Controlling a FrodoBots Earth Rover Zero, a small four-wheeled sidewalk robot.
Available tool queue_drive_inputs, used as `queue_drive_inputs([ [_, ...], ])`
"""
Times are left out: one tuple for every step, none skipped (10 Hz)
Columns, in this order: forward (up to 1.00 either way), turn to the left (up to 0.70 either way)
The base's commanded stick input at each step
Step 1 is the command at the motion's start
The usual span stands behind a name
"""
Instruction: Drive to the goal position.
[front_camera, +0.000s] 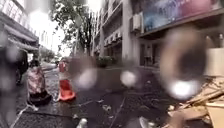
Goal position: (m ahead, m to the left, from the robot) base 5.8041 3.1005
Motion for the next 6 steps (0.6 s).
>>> queue_drive_inputs([
  [0.70,0.00],
  [0.70,0.00],
  [0.70,0.00],
  [0.70,0.00],
  [0.70,0.00],
  [0.70,0.00],
])
